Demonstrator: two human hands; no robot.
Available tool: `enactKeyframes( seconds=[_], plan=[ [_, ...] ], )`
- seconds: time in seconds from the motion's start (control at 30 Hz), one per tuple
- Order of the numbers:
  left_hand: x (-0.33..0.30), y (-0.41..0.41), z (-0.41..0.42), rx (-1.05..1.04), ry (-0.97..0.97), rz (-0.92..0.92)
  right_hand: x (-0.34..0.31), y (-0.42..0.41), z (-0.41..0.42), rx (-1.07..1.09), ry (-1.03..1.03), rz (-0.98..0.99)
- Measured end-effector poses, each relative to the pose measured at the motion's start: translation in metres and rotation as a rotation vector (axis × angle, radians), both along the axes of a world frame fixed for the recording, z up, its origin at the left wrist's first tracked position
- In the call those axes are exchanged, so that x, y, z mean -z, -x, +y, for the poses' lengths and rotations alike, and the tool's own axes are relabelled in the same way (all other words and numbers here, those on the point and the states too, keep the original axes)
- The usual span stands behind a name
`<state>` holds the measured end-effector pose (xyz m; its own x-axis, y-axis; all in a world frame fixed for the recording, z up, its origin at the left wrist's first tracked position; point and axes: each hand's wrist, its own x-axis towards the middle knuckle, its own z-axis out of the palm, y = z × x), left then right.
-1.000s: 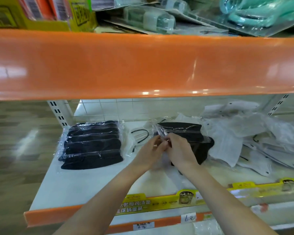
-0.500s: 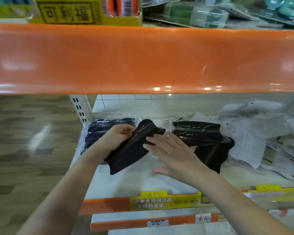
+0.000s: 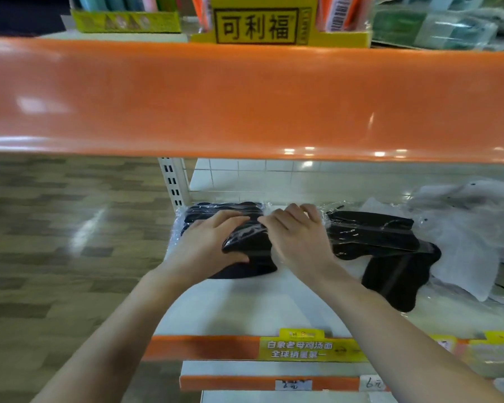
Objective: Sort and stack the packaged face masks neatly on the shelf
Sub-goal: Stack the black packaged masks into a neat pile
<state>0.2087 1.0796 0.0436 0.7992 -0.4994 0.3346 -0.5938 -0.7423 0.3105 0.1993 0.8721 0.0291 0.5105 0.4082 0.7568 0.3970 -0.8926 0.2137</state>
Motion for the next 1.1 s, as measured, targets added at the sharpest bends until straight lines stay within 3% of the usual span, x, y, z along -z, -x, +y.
enactKeyframes(
  seconds=[0.07, 0.17, 0.3, 0.43, 0.7, 0.9, 1.1],
  plan=[
    [0.004, 0.002, 0.008, -0.029, -0.028, -0.317, 0.002, 0.002, 0.009, 0.002, -0.054, -0.037],
    [0.025, 0.007, 0.019, -0.026, -0.082, -0.421, 0.026, 0.012, 0.016, -0.059, -0.042, 0.087],
    [0.067, 0.017, 0.032, 0.024, -0.229, -0.286, 0.067, 0.036, 0.018, -0.047, -0.001, 0.415],
    [0.082, 0.027, 0.037, -0.002, -0.26, -0.156, 0.071, 0.038, 0.02, -0.024, -0.058, 0.569],
    [0.081, 0.028, 0.027, -0.198, -0.351, -0.058, 0.071, 0.039, 0.047, 0.091, -0.06, 0.539],
    [0.083, 0.021, 0.029, -0.181, -0.344, 0.014, 0.074, 0.043, 0.062, 0.196, -0.082, 0.581],
    [0.073, 0.028, 0.011, -0.184, -0.232, -0.062, 0.061, 0.046, 0.055, 0.176, -0.155, 0.565]
  ],
)
